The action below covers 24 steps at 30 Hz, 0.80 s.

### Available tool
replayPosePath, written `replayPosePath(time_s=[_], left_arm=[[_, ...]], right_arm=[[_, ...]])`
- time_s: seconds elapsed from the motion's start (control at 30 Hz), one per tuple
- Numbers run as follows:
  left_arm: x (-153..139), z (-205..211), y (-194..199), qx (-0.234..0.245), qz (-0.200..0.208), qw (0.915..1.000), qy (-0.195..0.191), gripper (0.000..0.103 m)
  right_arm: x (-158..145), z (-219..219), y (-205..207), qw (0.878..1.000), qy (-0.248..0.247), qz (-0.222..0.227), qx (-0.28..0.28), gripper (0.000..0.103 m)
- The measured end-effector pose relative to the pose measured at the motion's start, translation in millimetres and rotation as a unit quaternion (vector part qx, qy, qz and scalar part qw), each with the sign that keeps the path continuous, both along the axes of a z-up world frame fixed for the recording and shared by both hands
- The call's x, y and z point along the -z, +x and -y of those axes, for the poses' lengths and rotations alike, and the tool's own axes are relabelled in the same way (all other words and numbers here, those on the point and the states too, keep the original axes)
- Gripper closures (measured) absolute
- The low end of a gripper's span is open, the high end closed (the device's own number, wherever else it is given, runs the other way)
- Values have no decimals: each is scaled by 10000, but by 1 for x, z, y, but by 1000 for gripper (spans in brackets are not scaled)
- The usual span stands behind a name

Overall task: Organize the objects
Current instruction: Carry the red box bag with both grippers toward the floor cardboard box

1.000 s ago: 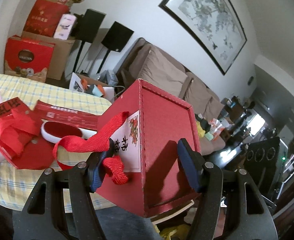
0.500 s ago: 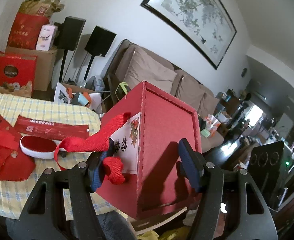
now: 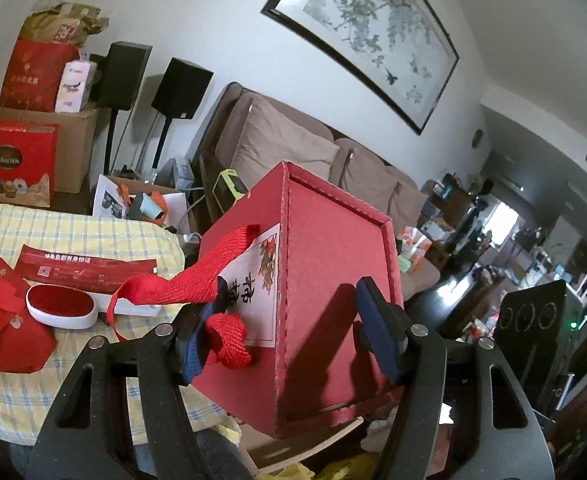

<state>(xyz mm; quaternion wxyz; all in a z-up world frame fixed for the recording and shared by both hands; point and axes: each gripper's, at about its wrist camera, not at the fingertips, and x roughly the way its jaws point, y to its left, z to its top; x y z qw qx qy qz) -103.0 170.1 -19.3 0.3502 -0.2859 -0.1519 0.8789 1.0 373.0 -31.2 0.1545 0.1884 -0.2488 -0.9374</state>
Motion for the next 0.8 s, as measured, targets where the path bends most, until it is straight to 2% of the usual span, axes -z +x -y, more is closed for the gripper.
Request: replayPosePath(time_s=[0.8], left_arm=[[-27, -60, 10, 386, -84, 9992, -62, 40]], right_arm=[[-21, -51, 30, 9991, -2, -192, 375, 50]])
